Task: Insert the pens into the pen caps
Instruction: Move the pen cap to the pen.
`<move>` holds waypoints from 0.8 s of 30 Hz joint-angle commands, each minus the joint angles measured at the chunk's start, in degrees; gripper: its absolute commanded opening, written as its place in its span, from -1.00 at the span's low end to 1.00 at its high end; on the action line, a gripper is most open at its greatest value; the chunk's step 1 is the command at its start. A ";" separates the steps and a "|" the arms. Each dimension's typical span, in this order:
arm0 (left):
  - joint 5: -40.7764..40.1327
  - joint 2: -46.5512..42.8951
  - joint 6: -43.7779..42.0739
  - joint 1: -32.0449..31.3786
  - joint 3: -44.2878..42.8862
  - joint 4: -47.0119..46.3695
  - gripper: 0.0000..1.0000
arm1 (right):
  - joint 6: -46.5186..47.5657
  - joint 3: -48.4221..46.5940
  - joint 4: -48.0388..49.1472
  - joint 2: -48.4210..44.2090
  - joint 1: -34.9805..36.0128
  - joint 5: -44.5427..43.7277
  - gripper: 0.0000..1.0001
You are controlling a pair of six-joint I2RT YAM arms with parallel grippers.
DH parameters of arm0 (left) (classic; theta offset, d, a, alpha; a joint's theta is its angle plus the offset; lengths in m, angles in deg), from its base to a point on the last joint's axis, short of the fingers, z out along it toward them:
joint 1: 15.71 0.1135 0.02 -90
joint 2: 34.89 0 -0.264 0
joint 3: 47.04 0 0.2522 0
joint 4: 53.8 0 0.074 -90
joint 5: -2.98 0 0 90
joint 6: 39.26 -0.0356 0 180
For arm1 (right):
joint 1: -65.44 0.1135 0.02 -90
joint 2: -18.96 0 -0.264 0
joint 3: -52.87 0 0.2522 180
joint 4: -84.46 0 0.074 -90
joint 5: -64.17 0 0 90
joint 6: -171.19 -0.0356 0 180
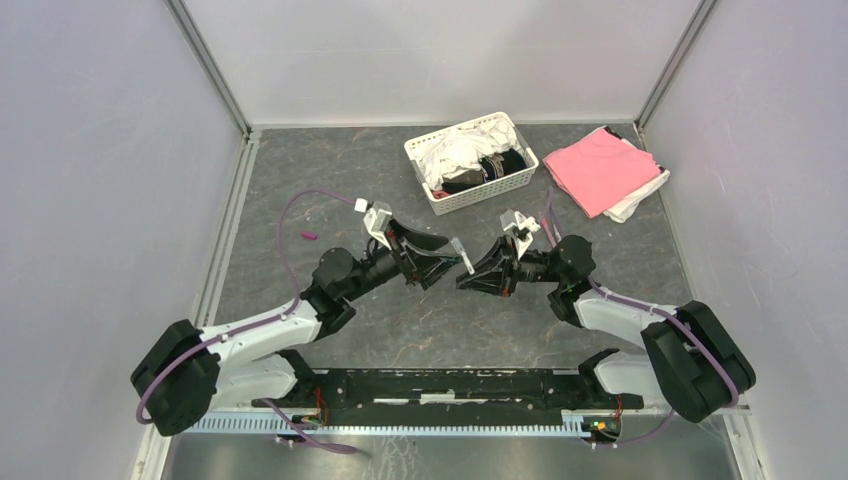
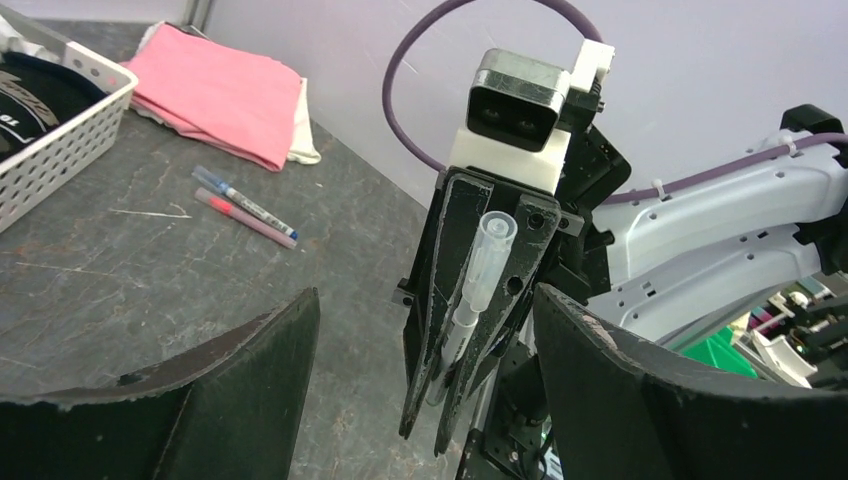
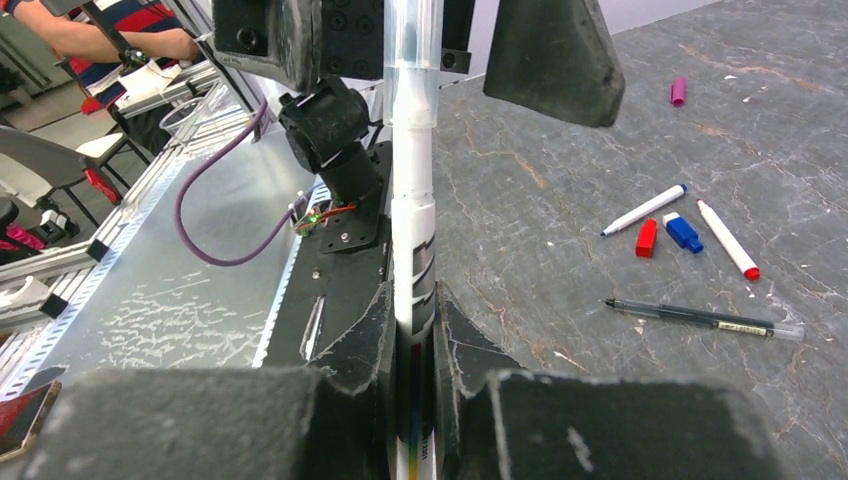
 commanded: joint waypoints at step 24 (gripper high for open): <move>4.64 3.79 1.54 -0.30 -4.31 -8.62 0.28 | 0.55 -1.07 1.91 0.30 0.91 1.61 -1.00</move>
